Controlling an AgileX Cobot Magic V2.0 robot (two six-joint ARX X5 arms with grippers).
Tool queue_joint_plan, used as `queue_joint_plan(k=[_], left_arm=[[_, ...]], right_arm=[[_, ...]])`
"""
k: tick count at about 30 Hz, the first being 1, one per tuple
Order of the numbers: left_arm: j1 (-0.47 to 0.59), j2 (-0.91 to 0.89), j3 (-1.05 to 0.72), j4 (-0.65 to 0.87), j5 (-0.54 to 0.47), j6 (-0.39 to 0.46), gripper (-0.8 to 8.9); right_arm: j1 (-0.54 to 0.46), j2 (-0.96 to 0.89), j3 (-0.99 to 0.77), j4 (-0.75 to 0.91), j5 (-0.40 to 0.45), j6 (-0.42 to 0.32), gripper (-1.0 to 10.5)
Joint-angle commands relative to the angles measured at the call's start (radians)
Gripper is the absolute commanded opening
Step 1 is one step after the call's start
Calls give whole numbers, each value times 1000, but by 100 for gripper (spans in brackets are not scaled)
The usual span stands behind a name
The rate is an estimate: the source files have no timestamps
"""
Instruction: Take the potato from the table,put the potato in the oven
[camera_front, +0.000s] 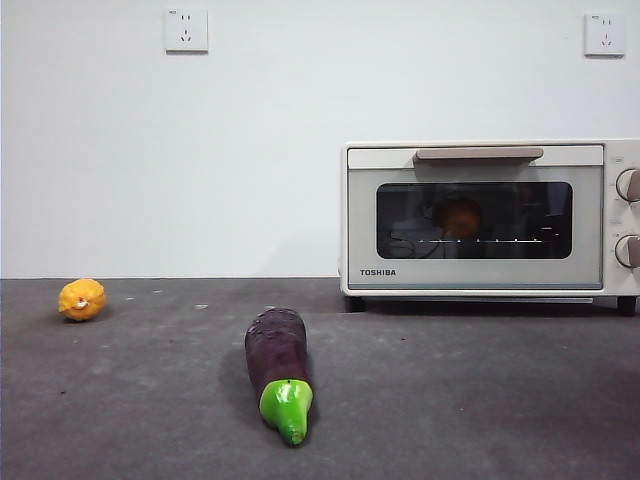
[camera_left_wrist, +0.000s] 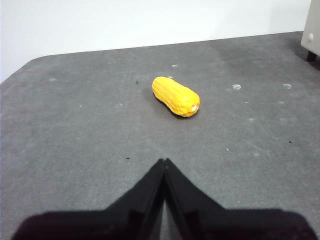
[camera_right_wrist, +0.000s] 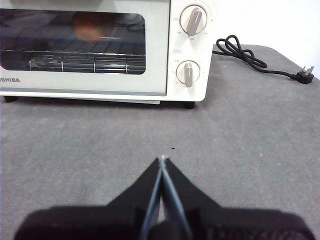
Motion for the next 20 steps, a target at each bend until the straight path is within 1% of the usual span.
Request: queue_joint_plan(k=[1, 20], left_arm=[[3, 1, -10, 7, -2, -5, -3], [3, 1, -10, 7, -2, -5, -3]], right_arm=[[0, -2, -10, 7, -2, 11, 1], [0, -2, -10, 7, -2, 11, 1]])
